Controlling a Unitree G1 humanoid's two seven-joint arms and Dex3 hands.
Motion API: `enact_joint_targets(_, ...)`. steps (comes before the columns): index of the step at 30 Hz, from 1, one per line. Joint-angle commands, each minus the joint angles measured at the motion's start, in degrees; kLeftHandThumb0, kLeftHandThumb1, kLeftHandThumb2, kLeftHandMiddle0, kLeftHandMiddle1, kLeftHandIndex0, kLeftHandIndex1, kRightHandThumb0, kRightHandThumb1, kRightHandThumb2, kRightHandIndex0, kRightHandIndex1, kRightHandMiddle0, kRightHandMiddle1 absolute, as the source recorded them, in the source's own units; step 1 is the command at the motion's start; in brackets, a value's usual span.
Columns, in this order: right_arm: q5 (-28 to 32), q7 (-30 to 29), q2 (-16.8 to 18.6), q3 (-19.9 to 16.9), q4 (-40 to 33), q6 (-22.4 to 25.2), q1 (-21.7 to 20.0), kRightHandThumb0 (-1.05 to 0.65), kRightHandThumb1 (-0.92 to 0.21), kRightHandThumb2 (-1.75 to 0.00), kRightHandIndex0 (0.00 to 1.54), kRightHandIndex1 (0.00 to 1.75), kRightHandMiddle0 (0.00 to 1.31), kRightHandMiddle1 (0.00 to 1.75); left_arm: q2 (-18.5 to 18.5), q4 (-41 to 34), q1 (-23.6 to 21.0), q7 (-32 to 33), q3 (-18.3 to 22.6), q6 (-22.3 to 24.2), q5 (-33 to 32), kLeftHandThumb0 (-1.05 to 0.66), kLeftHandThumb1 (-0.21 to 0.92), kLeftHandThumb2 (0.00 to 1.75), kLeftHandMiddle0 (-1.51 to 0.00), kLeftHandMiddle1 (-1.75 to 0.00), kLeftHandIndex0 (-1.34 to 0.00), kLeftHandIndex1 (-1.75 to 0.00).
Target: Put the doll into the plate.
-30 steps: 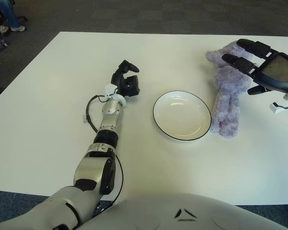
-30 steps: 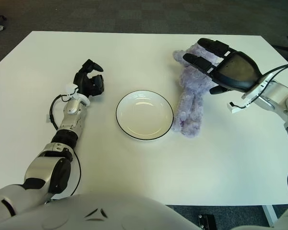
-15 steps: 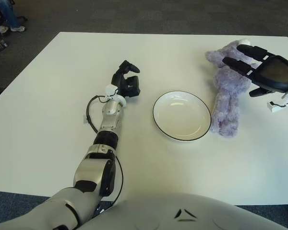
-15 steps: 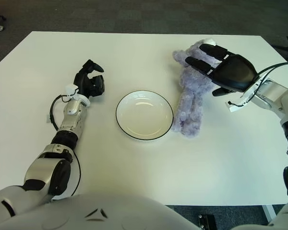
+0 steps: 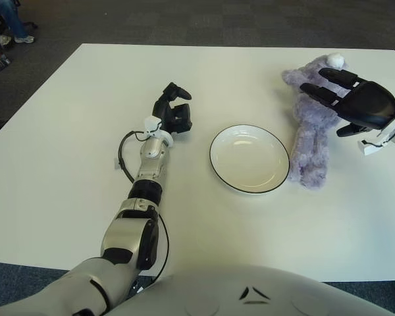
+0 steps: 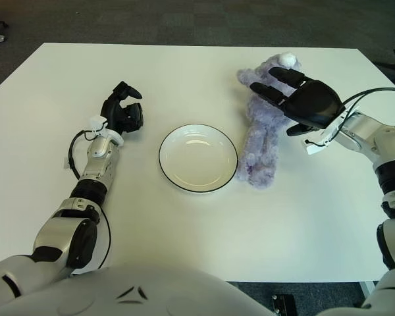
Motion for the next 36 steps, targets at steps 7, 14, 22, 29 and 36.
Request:
enact_joint_targets(7, 0.0, -0.5, 1.7, 2.2, 2.8, 0.5, -2.2, -0.35, -0.27, -1.01, 0.0, 0.0, 0.0, 0.0, -1.3, 1.4, 3.9, -0.5, 0.2, -1.1, -1.2, -0.43, 0.48, 1.11, -1.19, -1.75, -0.49, -1.75)
enact_joint_targets(14, 0.4, 0.5, 2.6, 3.6, 4.0, 0.4, -3.5, -0.33, -0.28, -1.02, 0.0, 0.0, 0.0, 0.0, -1.3, 1.0, 4.1, -0.7, 0.0, -1.2, -1.4, -0.43, 0.48, 1.11, -1.19, -1.75, -0.48, -1.75)
enact_joint_targets(22, 1.9, 3.3, 4.3, 5.0, 6.9, -1.1, -5.7, -0.17, -0.26, -1.1, 0.0, 0.0, 0.0, 0.0, -1.3, 0.2, 4.5, -0.5, -0.4, -1.3, -1.1, -0.43, 0.49, 1.1, -1.19, -1.75, -0.48, -1.75)
enact_joint_targets(29, 2.4, 4.8, 5.4, 5.8, 8.8, -1.6, -7.5, -0.06, -0.23, -1.17, 0.0, 0.0, 0.0, 0.0, -1.3, -0.5, 4.9, -0.5, -0.7, -1.0, -0.9, -0.43, 0.49, 1.1, -1.19, -1.75, -0.48, -1.75)
enact_joint_targets(36, 2.5, 6.2, 5.8, 6.2, 9.0, -1.4, -8.3, -0.09, -0.23, -1.17, 0.01, 0.0, 0.0, 0.0, -1.4, -1.0, 5.1, -0.2, -1.0, -1.1, -0.9, -0.43, 0.49, 1.1, -1.19, -1.75, -0.48, -1.75)
